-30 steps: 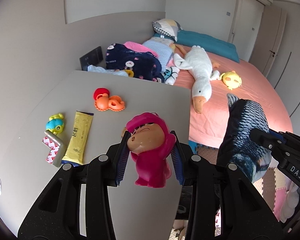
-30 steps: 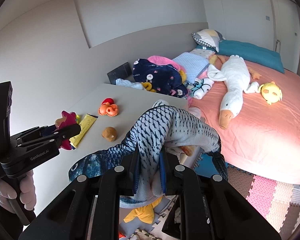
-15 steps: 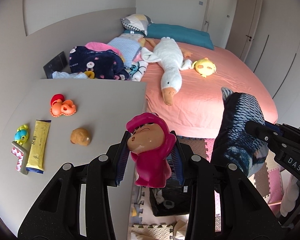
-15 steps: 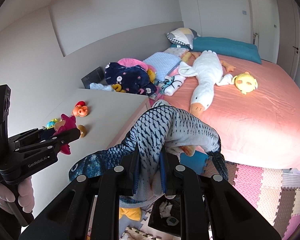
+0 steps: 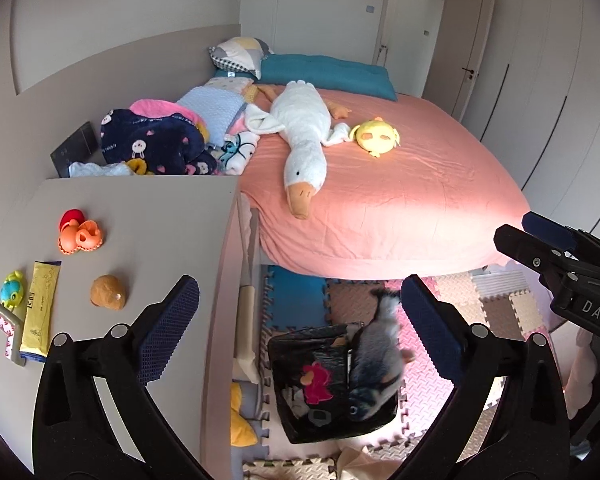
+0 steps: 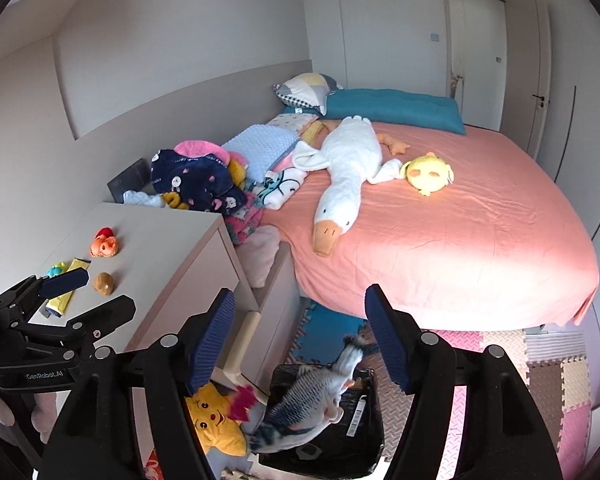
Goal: Collect trash
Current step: 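Open both grippers to drop the doll and fish into the bin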
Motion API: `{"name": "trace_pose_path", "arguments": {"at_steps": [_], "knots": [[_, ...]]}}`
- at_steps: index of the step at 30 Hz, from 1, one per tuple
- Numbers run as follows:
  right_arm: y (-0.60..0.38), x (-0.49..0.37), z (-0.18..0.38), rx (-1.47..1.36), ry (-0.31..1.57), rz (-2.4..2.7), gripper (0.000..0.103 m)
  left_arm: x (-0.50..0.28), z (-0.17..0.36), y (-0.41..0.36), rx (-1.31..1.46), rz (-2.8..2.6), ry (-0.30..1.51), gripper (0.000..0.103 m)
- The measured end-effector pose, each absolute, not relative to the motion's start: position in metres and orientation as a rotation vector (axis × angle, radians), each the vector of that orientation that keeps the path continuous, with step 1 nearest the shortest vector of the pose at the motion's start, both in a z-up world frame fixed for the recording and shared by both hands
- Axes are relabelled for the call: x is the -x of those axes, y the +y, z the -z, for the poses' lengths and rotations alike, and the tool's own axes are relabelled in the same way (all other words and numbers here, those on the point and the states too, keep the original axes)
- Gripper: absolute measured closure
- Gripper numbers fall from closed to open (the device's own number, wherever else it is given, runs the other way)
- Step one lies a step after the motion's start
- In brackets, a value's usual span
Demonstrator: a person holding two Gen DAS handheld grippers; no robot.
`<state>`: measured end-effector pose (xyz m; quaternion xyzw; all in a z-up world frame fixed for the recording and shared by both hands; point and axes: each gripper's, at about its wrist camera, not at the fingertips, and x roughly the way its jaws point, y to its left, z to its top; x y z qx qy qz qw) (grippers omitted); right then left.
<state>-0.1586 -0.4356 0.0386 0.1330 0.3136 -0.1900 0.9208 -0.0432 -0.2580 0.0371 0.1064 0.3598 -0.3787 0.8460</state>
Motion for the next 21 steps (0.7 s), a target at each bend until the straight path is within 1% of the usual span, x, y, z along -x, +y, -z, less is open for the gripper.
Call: {"name": "trace_pose_path", "arguments": {"at_steps": [9, 21], "knots": [[-0.437, 0.154, -0.038, -0.282, 0.633, 0.387, 0.035, 0.034, -0.037, -0.25, -0.219, 0.769, 0.761, 0.005], [-0.406, 0.12, -0.038, -0.251, 0.645, 0.298, 0.035, 0.014, -0.032, -0.21, -0.197, 0.681, 0.783, 0.005]]}}
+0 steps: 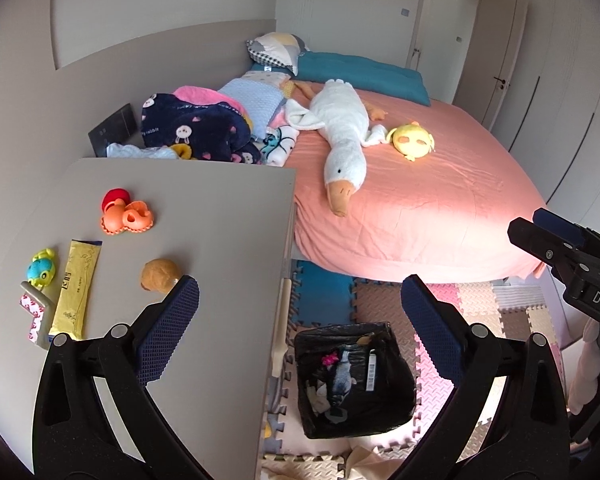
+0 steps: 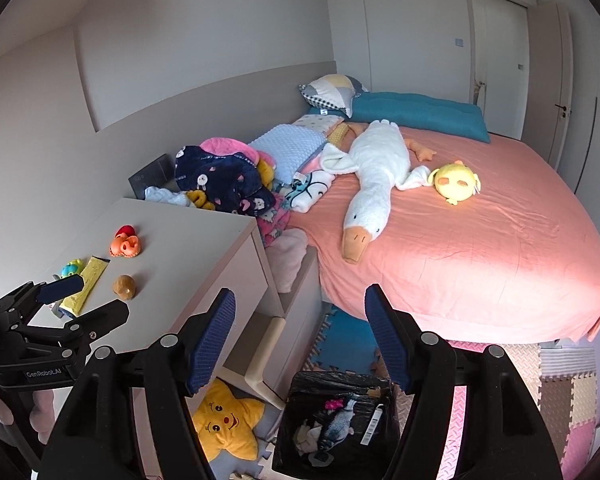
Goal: Collect trash
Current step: 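Open both grippers to drop the doll and fish into the bin, then grasp the white-red tape box with the left gripper while the right grasps the brown plush ball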
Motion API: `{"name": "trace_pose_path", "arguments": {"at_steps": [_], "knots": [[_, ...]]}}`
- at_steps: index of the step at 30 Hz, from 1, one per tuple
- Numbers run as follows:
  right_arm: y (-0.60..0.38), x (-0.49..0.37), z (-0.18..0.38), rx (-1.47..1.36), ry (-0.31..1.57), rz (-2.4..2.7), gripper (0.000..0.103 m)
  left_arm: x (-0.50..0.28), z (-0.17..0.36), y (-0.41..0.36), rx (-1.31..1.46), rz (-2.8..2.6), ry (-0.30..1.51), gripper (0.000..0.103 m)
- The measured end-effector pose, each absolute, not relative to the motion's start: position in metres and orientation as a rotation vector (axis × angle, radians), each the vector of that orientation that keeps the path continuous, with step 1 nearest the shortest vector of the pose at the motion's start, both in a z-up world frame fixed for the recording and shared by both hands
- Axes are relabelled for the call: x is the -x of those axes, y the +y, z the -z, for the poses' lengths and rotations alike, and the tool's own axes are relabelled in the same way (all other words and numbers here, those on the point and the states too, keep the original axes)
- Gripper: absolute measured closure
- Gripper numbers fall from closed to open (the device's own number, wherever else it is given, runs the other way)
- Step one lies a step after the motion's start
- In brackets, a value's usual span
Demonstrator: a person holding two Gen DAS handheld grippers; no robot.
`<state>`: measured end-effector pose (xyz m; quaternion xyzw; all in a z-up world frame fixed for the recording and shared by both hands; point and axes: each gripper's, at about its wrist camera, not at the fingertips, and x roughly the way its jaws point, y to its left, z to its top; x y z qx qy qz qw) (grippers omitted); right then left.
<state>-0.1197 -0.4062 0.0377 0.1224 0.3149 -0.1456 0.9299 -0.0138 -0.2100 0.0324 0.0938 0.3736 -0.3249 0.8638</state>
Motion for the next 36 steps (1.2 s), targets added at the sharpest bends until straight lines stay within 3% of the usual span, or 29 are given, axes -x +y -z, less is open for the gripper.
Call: {"name": "trace_pose_path", "arguments": {"at_steps": [36], "knots": [[-0.266, 0.005, -0.019, -0.166, 0.734, -0.08, 0.035, -0.03, -0.018, -0.037, -0.072, 0.297, 0.824, 0.005]]}}
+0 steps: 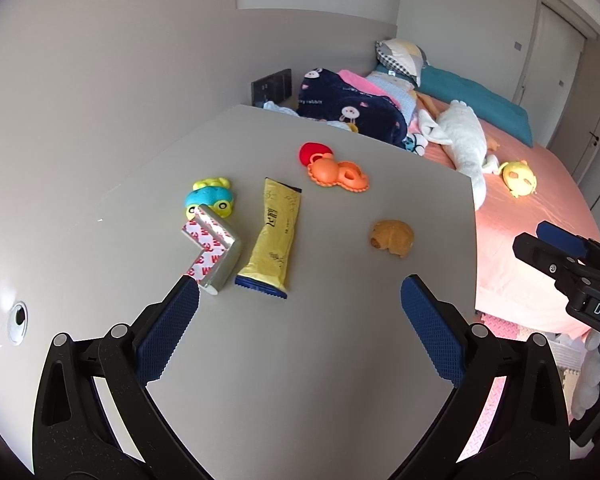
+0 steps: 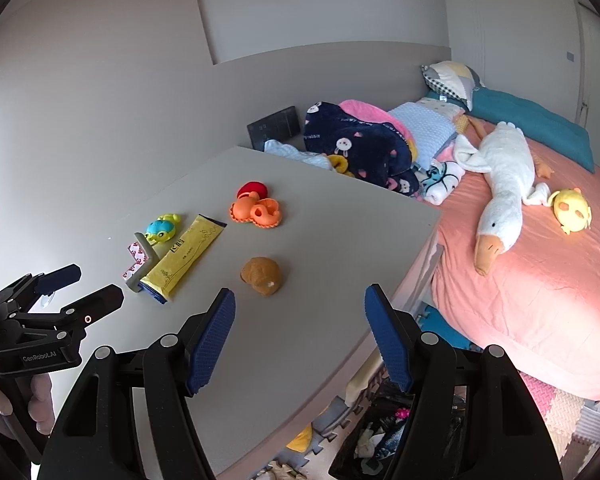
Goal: Collect trash
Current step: 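Grasp the white-red tape box with the left gripper while the right grasps the brown plush ball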
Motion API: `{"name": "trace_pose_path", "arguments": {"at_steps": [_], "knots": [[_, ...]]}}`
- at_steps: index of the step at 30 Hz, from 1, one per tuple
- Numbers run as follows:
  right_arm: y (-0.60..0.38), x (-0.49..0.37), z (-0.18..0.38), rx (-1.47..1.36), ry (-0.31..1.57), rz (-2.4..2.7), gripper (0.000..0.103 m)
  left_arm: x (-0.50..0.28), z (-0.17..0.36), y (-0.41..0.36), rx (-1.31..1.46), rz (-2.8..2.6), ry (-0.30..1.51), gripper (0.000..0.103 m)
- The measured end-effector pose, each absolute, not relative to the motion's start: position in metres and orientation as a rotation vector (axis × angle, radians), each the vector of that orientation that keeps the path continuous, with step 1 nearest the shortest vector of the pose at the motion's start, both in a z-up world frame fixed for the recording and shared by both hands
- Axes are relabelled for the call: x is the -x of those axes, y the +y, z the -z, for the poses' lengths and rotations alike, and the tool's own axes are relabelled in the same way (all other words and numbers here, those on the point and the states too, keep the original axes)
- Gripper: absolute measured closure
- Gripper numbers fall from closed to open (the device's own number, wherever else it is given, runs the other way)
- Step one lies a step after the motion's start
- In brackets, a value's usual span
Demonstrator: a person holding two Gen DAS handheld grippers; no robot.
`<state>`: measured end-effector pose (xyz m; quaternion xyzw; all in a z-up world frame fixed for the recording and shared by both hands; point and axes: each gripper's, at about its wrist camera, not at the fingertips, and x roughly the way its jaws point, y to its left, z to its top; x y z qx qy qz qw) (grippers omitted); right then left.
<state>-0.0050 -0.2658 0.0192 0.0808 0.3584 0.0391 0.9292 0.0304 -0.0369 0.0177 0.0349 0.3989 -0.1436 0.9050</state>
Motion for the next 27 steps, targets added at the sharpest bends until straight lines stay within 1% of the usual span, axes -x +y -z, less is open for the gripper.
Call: {"name": "trace_pose_path", "arguments": {"at_steps": [9, 19, 27], "knots": [[-0.243, -0.022, -0.007, -0.134, 0.774, -0.134, 0.035, -0.047, -0.005, -0.007, -0.039, 0.216, 0.846, 0.005], [-0.229, -0.056, 0.016, -0.126, 0.842, -0.162, 0.035, -0.079, 0.011, 0.011, -0.032, 0.169, 0.881, 0.015], [-0.218, -0.082, 0.035, -0.114, 0.891, -0.185, 0.035, -0.107, 0.03, 0.017, -0.03, 0.155, 0.924, 0.016]]}}
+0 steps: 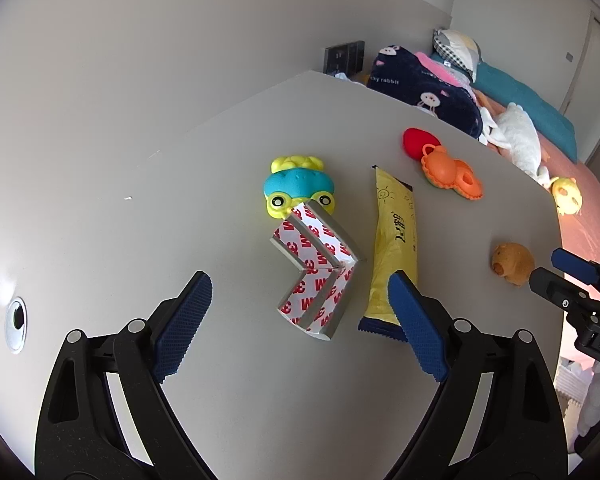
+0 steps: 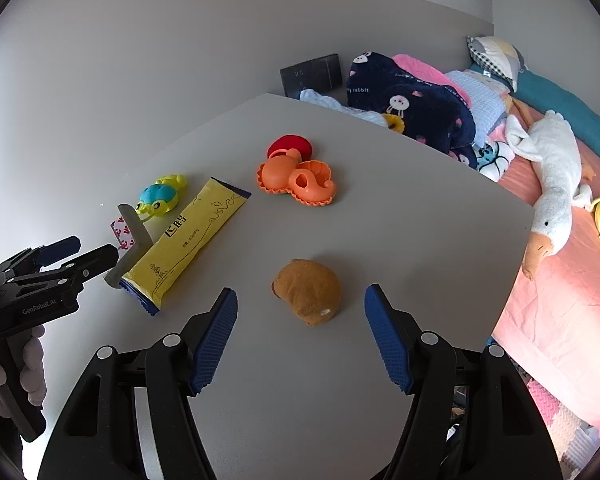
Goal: Collect trash
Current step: 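Grasp the white-red tape box with the left gripper while the right grasps the brown plush ball, then carry the tape box and brown plush ball over the black bin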
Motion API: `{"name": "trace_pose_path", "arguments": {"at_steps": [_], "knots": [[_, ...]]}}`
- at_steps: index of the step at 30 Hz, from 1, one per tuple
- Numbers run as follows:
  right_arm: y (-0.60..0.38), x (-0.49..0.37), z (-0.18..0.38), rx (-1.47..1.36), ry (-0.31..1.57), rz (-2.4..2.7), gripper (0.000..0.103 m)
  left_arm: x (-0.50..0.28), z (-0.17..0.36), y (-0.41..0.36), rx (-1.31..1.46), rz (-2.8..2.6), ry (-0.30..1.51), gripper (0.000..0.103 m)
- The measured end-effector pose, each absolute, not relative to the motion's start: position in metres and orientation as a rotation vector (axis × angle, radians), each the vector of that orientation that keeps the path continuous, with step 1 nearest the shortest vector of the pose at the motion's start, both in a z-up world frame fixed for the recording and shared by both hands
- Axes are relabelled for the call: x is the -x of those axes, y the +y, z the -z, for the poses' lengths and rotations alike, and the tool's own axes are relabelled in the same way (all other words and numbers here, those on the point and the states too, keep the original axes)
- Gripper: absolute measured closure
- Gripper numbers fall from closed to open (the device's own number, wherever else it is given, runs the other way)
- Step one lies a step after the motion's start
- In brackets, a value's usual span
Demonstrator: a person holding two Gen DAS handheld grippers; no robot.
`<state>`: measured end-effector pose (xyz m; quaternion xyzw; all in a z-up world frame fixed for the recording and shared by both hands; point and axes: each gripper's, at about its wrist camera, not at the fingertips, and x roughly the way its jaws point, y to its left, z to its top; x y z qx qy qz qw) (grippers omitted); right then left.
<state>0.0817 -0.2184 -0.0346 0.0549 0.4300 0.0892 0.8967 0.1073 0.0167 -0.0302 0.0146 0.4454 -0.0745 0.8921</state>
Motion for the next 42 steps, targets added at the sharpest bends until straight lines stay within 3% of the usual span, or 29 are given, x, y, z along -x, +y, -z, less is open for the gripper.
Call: {"name": "trace_pose_path", "arguments": {"at_steps": [7, 12, 14, 21, 23, 42], "knots": [[-0.215, -0.099, 0.049, -0.104, 0.923, -0.189, 0.036, -0.129, 0.051, 0.017, -0.015, 0.17, 0.97, 0.019], [-0.212, -0.107, 0.058, -0.103, 0.955, -0.204, 0.049, -0.134, 0.056, 0.013, 0.0, 0.209, 0.979, 0.02], [-0.211, -0.108, 0.061, -0.105, 0.967, -0.214, 0.058, -0.134, 0.059, 0.011, 0.003, 0.225, 0.991, 0.031], [-0.21, -0.105, 0.063, -0.101, 0.971, -0.231, 0.058, -0.134, 0.061, 0.014, -0.001, 0.208, 0.993, 0.05], [-0.21, -0.103, 0.061, -0.102, 0.97, -0.236, 0.059, -0.134, 0.06, 0.017, 0.007, 0.208, 0.991, 0.068], [-0.221, -0.068, 0.022, -0.114, 0.886, -0.241, 0.059, -0.099, 0.021, 0.015, -0.003, 0.214, 0.927, 0.069]]}}
